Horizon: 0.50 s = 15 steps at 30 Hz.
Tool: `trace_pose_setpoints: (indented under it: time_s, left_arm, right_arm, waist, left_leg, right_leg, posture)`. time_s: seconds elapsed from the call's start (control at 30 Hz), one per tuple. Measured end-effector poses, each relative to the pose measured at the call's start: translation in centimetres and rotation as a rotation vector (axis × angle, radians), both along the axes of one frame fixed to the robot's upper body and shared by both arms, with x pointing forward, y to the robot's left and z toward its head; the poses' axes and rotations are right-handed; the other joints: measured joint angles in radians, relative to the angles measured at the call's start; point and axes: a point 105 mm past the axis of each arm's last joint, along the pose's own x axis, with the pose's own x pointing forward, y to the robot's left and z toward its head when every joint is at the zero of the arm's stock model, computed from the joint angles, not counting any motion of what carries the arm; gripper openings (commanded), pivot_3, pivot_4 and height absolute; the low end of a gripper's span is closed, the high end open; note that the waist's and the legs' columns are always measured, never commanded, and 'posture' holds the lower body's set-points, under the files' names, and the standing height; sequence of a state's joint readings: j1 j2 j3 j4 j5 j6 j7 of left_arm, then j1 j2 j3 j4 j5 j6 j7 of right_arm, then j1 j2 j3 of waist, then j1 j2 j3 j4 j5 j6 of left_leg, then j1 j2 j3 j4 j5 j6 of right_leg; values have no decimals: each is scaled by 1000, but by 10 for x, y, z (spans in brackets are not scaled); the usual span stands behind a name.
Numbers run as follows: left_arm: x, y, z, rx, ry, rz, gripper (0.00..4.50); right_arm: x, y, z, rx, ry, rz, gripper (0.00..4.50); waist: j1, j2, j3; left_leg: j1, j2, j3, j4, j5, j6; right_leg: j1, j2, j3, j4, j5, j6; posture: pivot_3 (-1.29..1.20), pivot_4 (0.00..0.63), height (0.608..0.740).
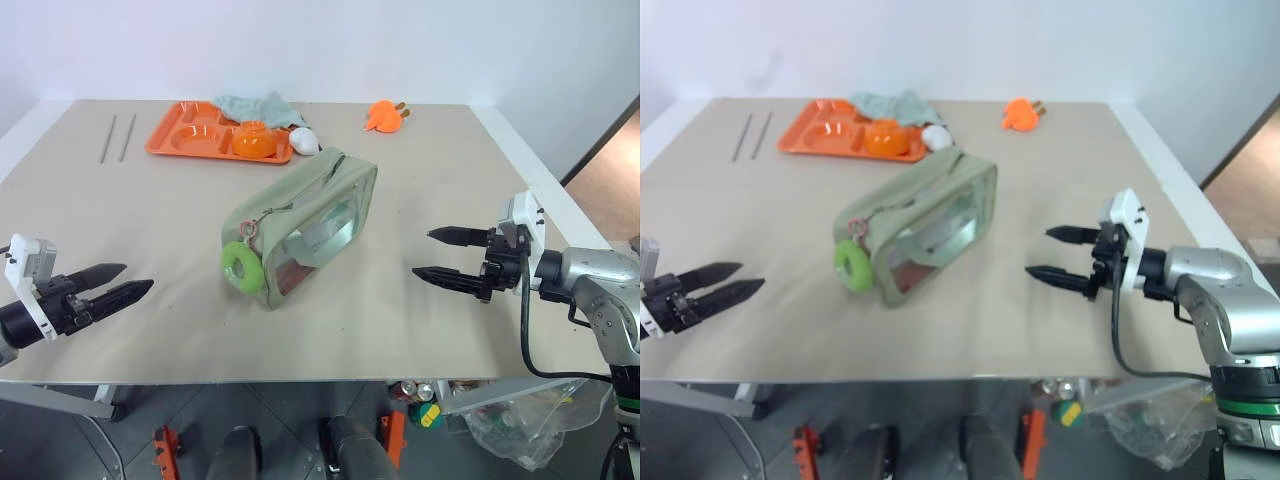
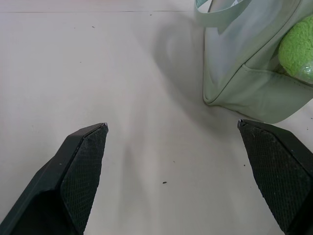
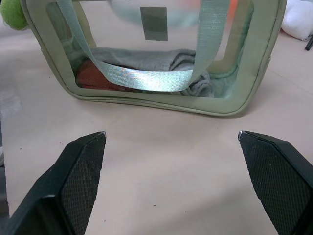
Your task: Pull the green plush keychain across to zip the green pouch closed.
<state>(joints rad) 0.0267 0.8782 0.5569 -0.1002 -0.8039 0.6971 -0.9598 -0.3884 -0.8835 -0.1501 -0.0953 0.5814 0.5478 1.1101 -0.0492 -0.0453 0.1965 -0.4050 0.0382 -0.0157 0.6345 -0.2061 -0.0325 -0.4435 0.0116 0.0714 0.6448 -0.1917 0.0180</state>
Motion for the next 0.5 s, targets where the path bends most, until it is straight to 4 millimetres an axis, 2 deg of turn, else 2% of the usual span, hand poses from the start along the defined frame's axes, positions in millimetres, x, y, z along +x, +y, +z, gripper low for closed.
trace_pose_setpoints:
  time_s: [0.13,0.27,0.43,0.47,0.5]
  left_arm:
    - [10,-5,9,0,-32,-9,4439]
    - [20,-14,21,20,-73,-39,4439]
    - [31,-17,30,27,-99,-52,4439]
    - [36,-22,44,11,-138,-70,4439]
    - [39,-31,65,-2,-203,-108,4439]
  right_arm:
    - [3,0,5,-37,-26,-5,4487]
    - [19,4,24,-139,-137,-20,4487]
    - [41,2,34,-233,-208,-51,4487]
    - [47,8,46,-257,-255,-29,4487]
    - [49,22,67,-268,-334,23,4487]
  waist:
    - [1,0,0]
    - [-1,0,0]
    - [-2,0,0]
    - [-1,1,1]
    - [-2,1,1]
  left_leg:
    - [0,0,0,1,0,0]
    - [1,0,2,2,0,0]
    - [-1,0,3,1,0,0]
    - [-1,0,3,1,0,0]
    - [-2,0,3,0,0,0]
  right_leg:
    - [0,0,0,0,0,0]
    - [0,0,1,0,0,0]
    - [-2,0,1,1,0,0]
    - [-3,0,1,2,1,1]
    - [-4,0,1,2,1,2]
  posture:
    - [0,150,740]
    - [0,150,740]
    - [0,150,740]
    - [0,150,740]
    - [0,150,740]
